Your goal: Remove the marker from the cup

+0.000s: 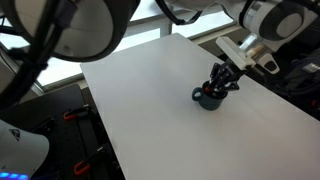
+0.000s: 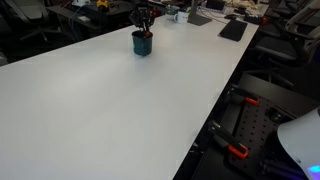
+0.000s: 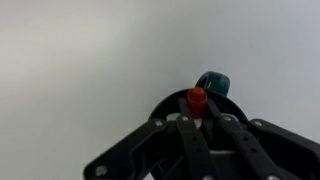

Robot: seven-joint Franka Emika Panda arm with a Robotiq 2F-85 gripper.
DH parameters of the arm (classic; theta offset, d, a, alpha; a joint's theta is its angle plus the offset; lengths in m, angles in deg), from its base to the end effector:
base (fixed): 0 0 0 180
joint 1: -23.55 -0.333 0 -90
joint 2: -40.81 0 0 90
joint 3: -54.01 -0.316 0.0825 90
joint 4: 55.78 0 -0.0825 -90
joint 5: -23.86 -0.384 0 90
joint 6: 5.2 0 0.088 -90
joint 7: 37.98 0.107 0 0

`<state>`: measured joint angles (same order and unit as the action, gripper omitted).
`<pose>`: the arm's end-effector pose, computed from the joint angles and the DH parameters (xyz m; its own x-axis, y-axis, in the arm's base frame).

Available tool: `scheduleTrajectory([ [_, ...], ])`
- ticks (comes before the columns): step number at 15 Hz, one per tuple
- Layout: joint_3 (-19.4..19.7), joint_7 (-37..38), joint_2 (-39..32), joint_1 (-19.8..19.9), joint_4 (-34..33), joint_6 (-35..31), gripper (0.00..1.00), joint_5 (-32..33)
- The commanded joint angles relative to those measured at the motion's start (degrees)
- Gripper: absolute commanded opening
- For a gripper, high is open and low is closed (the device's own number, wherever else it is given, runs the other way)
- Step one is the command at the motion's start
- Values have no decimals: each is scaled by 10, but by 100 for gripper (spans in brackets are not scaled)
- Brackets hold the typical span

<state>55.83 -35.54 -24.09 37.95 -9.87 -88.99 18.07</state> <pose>0.7157 -0.1860 0.1981 0.8461 -0.2757 -0.4561 -0.3319 -0.9422 -0.0463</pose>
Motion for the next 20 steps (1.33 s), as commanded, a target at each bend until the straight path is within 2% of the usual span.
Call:
scheduleTrajectory([
  [1,1,1,35,-3,-2,24,5,3],
  [5,5,2,78,-21,15,19,5,18],
  [8,13,12,99,-53,24,-4,5,49],
  [10,12,1,102,-74,27,-31,5,73],
  [15,3,-85,94,-123,51,-111,5,134],
  [20,5,-109,99,-157,101,-186,5,173],
])
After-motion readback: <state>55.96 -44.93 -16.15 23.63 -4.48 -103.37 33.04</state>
